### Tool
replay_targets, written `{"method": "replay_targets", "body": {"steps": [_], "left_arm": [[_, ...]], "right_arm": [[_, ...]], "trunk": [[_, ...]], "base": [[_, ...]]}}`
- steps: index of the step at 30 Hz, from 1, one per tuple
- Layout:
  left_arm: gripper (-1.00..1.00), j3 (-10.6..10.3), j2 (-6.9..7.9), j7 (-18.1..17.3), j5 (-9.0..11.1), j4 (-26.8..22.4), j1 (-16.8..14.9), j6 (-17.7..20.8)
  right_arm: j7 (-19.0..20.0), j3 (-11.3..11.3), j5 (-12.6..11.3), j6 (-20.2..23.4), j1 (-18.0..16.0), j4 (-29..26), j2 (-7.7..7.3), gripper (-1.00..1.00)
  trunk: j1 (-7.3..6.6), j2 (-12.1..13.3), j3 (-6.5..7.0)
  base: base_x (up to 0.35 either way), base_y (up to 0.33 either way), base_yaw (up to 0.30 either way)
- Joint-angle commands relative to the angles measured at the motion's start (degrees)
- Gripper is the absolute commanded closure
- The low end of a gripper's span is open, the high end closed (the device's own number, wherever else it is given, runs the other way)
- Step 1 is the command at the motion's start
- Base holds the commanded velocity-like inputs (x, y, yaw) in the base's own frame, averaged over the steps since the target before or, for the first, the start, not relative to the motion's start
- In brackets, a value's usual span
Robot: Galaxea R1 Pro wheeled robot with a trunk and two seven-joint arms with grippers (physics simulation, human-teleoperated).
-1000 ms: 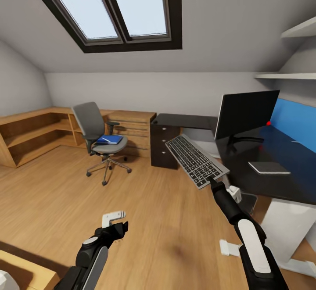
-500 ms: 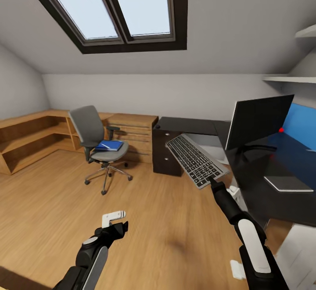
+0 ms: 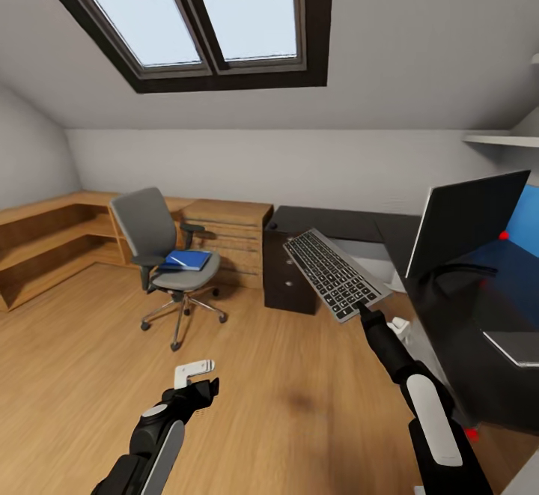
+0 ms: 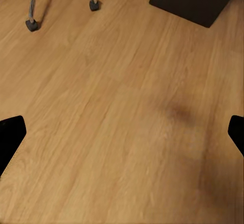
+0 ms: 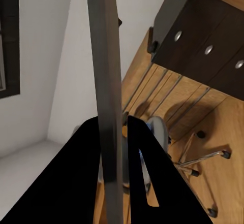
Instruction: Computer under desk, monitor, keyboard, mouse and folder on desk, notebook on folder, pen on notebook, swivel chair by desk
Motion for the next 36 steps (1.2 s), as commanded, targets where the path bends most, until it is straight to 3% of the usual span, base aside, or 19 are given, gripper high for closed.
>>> {"method": "replay_targets", "body": {"steps": [1, 15, 30, 36], "left_arm": [[-1.00, -0.09, 0.01, 0.53, 0.59, -0.05, -0.04, 0.16], [-1.00, -1.62, 0.01, 0.53, 0.53, 1.04, -0.04, 0.18], [-1.00, -1.61, 0.10, 0.16, 0.64, 1.08, -0.04, 0.09], [-1.00, -1.61, 0.10, 0.23, 0.62, 1.08, -0.04, 0.09]], "right_arm": [[0.36, -0.23, -0.50, 0.45, -0.05, -0.02, 0.07, 1.00], [0.44, -0.34, -0.41, 0.39, -0.05, 0.83, -0.01, 1.00], [0.48, -0.46, -0.41, 0.37, -0.05, 0.86, -0.17, 1.00], [0.59, -0.68, -0.53, -2.40, -0.05, 0.86, -0.04, 1.00]], "trunk": [[-0.19, 0.38, 0.12], [-3.27, 6.00, 2.64], [-3.27, 6.00, 2.64], [-3.27, 6.00, 2.64]], "base": [[0.338, 0.026, 0.000], [0.338, 0.004, 0.000], [0.339, 0.000, 0.000], [0.339, 0.000, 0.000]]}}
